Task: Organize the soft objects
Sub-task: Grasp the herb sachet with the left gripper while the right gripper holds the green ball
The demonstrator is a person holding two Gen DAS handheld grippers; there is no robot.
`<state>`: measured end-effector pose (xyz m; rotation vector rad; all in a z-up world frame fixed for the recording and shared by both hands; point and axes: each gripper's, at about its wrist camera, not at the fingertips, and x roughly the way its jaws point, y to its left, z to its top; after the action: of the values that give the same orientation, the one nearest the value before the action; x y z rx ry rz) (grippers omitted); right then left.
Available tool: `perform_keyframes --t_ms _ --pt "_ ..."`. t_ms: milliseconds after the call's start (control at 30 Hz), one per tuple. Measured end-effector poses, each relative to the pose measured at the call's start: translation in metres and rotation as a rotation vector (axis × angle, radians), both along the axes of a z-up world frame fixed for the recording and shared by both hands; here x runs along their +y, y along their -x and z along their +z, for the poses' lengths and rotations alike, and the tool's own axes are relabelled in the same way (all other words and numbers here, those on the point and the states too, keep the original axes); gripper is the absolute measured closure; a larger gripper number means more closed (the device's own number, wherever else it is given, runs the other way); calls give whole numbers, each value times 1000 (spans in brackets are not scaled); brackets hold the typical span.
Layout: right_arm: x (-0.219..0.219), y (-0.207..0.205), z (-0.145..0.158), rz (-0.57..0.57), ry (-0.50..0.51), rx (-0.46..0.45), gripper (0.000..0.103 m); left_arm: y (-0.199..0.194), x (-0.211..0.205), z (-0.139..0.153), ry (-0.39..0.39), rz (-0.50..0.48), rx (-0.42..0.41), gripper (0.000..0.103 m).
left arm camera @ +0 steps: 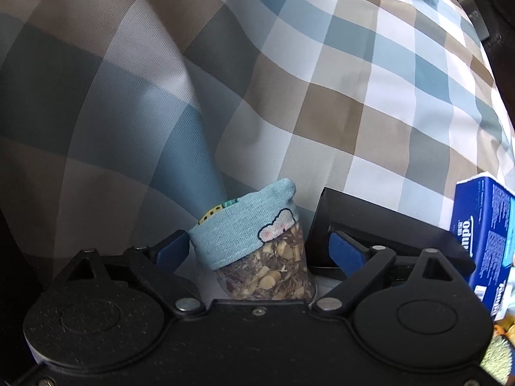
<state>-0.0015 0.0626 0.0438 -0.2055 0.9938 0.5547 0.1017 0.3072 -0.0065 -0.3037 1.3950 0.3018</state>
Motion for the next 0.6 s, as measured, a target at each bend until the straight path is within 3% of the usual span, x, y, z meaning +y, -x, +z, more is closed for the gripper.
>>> perform_keyframes --t_ms 267,433,600 --pt "-2 2 1 4 -4 5 43 6 12 -5 97 114 2 12" --pt "-2 3 1 4 -3 2 43 8 2 1 24 102 -34 14" --pt "-4 2 2 -7 -5 1 43 12 0 5 -5 105 -56 25"
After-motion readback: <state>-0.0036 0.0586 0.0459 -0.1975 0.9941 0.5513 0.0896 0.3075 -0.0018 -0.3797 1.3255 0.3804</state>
